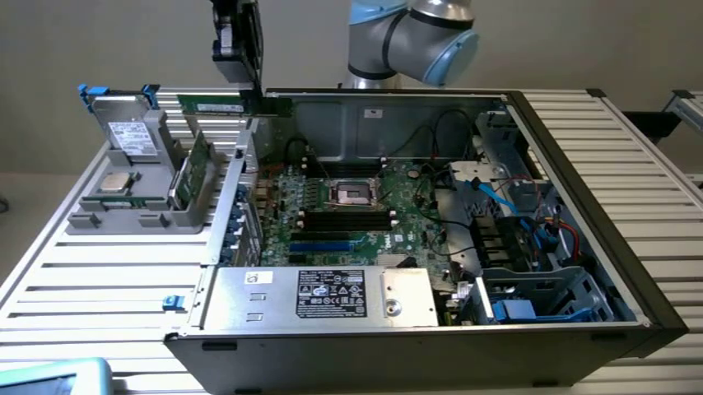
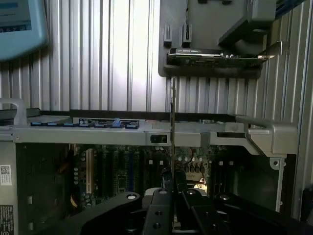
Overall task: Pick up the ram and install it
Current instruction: 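Pick up the ram and move it above insertion slot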
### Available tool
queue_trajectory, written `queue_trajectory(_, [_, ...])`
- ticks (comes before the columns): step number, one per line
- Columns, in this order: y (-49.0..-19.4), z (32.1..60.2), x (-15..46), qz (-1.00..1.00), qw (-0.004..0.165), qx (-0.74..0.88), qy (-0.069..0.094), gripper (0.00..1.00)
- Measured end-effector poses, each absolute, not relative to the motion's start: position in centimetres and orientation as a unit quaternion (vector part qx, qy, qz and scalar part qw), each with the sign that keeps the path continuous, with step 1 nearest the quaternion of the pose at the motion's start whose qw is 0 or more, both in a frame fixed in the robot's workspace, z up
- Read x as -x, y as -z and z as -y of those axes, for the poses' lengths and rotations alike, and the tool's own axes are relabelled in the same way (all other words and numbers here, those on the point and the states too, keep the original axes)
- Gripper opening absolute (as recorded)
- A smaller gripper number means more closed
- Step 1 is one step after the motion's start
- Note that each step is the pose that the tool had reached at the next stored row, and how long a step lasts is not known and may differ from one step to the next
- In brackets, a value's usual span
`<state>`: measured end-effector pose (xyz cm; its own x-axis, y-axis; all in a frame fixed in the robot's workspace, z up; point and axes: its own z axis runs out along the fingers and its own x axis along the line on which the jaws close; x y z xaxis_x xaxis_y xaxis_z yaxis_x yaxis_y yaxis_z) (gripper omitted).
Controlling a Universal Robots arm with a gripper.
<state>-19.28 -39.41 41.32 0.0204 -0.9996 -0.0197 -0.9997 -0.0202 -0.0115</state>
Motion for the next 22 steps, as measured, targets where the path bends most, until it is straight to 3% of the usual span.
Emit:
queue_trajectory(13, [-41.3, 39.4, 14.3, -0.7, 0.008, 0.714, 0.003, 0.13])
queue_trajectory(22, [-41.0, 39.3, 11.0, -0.7, 0.01, 0.714, 0.019, 0.13])
